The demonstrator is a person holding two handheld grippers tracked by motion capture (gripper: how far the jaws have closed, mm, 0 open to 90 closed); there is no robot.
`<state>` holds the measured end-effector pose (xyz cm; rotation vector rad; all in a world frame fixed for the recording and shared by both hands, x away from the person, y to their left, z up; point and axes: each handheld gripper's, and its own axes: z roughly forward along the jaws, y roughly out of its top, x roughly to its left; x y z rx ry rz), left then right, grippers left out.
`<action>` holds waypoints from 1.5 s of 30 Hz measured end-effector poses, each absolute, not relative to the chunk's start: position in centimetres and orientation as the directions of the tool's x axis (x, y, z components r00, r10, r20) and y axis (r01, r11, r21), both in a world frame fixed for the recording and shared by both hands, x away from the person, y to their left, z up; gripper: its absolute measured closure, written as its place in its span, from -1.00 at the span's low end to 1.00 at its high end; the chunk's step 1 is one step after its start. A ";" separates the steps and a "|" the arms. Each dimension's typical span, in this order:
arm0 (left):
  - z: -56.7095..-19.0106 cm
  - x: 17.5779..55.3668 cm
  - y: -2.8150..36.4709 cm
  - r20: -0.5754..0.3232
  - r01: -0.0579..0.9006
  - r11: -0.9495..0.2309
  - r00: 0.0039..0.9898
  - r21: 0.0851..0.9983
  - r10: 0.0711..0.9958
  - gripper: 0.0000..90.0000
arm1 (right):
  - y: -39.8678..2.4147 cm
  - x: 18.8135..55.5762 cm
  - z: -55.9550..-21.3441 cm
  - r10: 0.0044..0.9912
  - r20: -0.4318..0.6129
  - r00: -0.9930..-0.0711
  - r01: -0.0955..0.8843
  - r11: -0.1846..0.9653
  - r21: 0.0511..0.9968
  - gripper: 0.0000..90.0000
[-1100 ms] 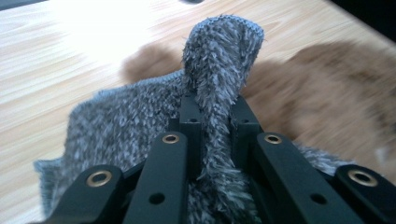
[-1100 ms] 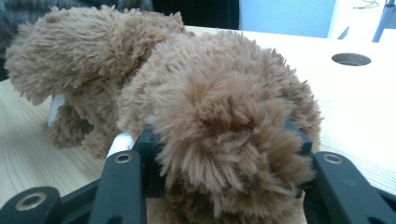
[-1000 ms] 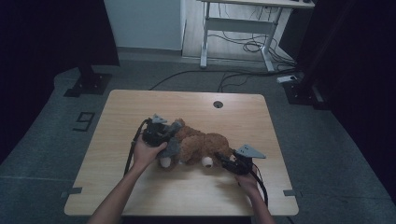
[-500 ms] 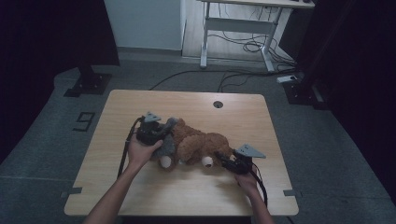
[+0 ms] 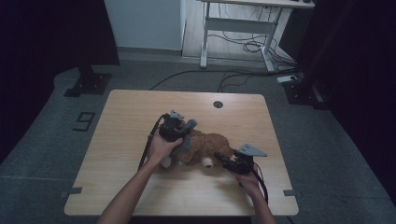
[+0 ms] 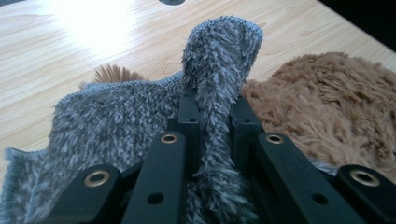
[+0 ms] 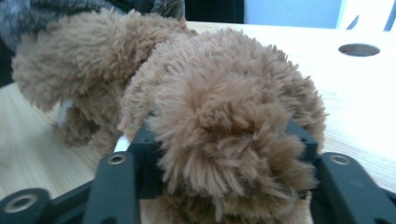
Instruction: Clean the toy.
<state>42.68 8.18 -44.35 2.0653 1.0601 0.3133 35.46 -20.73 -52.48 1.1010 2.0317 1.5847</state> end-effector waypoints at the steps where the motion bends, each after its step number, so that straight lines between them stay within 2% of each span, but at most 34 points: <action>1: -44.3 42.5 8.3 -0.121 0.581 -0.354 0.623 0.733 0.773 0.74 | -20.8 35.5 -52.3 0.740 0.200 -0.642 0.374 0.075 0.924 -0.10; 4: -44.6 41.8 8.2 -0.097 0.564 -0.366 0.628 0.740 0.772 0.75 | -21.0 35.4 -51.4 0.736 0.225 -0.639 0.407 0.075 0.910 -0.34; 8: -45.1 40.5 8.6 -0.078 0.527 -0.366 0.643 0.767 0.762 0.75 | -21.9 35.2 -49.8 0.729 0.263 -0.631 0.423 0.039 0.905 -0.42; 12: -45.4 39.4 9.2 -0.111 0.520 -0.336 0.652 0.785 0.750 0.75 | -22.6 35.3 -48.3 0.727 0.310 -0.612 0.425 -0.028 0.905 -0.50; 14: -45.4 38.9 9.4 -0.116 0.514 -0.332 0.658 0.791 0.744 0.75 | -22.2 35.6 -48.2 0.732 0.297 -0.613 0.437 0.000 0.900 -0.55; 18: -45.5 37.3 9.9 -0.108 0.489 -0.342 0.683 0.803 0.722 0.75 | -20.5 36.2 -49.0 0.738 0.251 -0.626 0.499 0.133 0.856 -0.75; 21: -45.7 36.2 10.5 -0.120 0.481 -0.335 0.696 0.810 0.708 0.75 | -20.0 36.2 -50.0 0.737 0.271 -0.620 0.545 0.155 0.824 -0.96; 26: -46.0 34.8 11.4 -0.141 0.478 -0.325 0.710 0.816 0.690 0.75 | -19.7 35.6 -51.5 0.708 0.347 -0.615 0.622 0.165 0.766 -1.00; 29: -46.3 33.9 11.5 -0.112 0.457 -0.344 0.718 0.820 0.688 0.75 | -19.3 35.0 -52.0 0.692 0.330 -0.642 0.607 0.196 0.770 -0.86; 32: -46.5 33.5 11.5 -0.104 0.449 -0.344 0.718 0.824 0.688 0.75 | -19.3 34.6 -52.0 0.690 0.309 -0.655 0.589 0.210 0.780 -0.59; 37: -46.8 33.8 11.1 -0.091 0.441 -0.333 0.703 0.833 0.705 0.75 | -19.4 34.6 -52.3 0.719 0.279 -0.637 0.555 0.177 0.812 -0.25; 42: -46.8 34.8 10.1 -0.017 0.406 -0.357 0.680 0.841 0.733 0.74 | -19.2 35.4 -52.1 0.758 0.219 -0.614 0.510 0.169 0.843 0.00; 45: -46.9 36.3 9.7 -0.045 0.425 -0.320 0.657 0.847 0.753 0.74 | -19.0 36.7 -52.0 0.779 0.210 -0.591 0.507 0.156 0.848 0.06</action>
